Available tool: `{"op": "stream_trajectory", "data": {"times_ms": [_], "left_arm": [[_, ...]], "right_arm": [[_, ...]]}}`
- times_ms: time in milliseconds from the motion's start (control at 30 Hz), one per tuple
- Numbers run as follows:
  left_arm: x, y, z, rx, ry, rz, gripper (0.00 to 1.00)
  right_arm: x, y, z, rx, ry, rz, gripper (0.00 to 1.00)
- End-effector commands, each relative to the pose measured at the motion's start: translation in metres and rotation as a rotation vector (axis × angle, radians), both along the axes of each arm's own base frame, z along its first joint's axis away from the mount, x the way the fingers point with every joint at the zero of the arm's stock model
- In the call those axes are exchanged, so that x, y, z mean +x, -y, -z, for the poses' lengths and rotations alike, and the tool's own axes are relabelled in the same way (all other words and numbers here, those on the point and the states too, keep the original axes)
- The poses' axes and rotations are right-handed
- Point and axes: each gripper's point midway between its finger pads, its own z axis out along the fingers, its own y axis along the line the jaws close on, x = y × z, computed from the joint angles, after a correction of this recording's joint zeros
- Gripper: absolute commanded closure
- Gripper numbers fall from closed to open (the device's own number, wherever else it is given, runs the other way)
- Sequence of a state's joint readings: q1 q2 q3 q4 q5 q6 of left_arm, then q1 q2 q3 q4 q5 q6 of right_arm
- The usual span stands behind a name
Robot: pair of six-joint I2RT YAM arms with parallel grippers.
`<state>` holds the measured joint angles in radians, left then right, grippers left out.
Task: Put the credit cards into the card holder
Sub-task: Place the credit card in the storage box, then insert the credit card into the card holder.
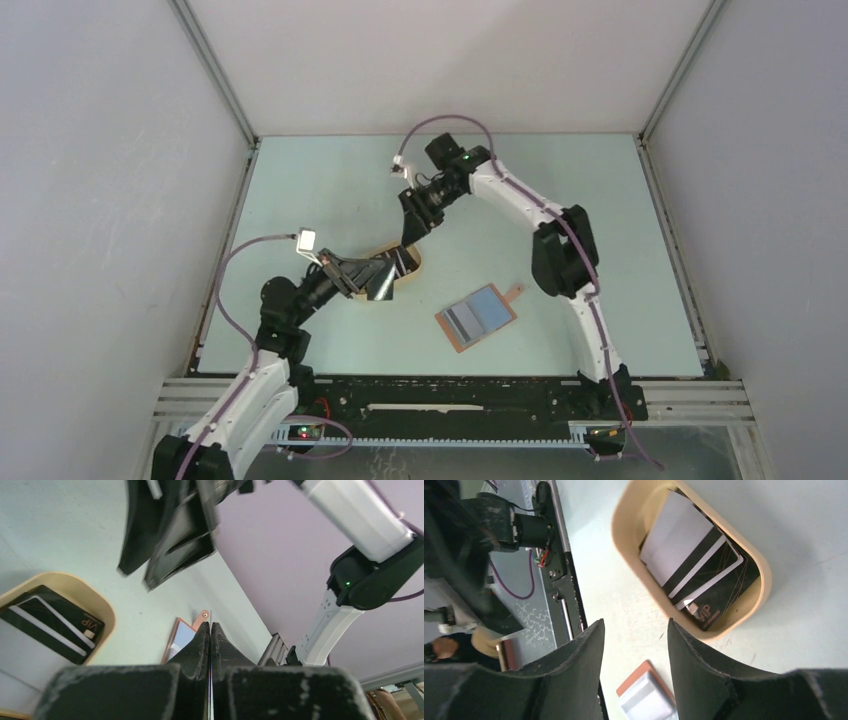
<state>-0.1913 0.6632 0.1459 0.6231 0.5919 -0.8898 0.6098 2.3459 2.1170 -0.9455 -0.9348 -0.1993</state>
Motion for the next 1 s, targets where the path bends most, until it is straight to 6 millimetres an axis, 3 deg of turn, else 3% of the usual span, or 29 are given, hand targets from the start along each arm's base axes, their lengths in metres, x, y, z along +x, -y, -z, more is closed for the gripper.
{"op": "stream_trajectory", "data": {"times_ms": [0,100,267,400,500,733,867,967], "left_arm": [[-0.006,0.01,-0.03,-0.012,0.089,-0.025,1.0],[-0.022,0.021,-0.046,-0.057,0.15,-0.005,1.0],[-0.049,0.04,-0.078,-0.165,0.254,0.025,1.0],[-0.065,0.061,-0.097,-0.197,0.318,0.033,1.0],[-0.068,0.077,-0.108,-0.197,0.365,0.022,1.0],[-0.061,0.11,-0.132,-0.235,0.437,-0.019,1.0],[-0.055,0.123,-0.137,-0.272,0.442,-0.032,1.0],[-0.052,0.133,-0.137,-0.28,0.434,-0.031,1.0]], "right_arm": [[-0.007,0.041,-0.093,0.044,0.257,-0.001,0.42],[-0.035,0.076,-0.134,0.114,0.374,-0.005,0.43],[-0.098,0.125,-0.167,0.3,0.563,-0.021,0.4],[-0.152,0.147,-0.161,0.45,0.664,-0.077,0.09],[-0.179,0.155,-0.15,0.544,0.608,-0.046,0.0],[-0.178,0.152,-0.146,0.597,0.45,0.023,0.01],[-0.158,0.148,-0.141,0.565,0.404,0.155,0.05],[-0.154,0.145,-0.143,0.571,0.339,0.186,0.08]]}}
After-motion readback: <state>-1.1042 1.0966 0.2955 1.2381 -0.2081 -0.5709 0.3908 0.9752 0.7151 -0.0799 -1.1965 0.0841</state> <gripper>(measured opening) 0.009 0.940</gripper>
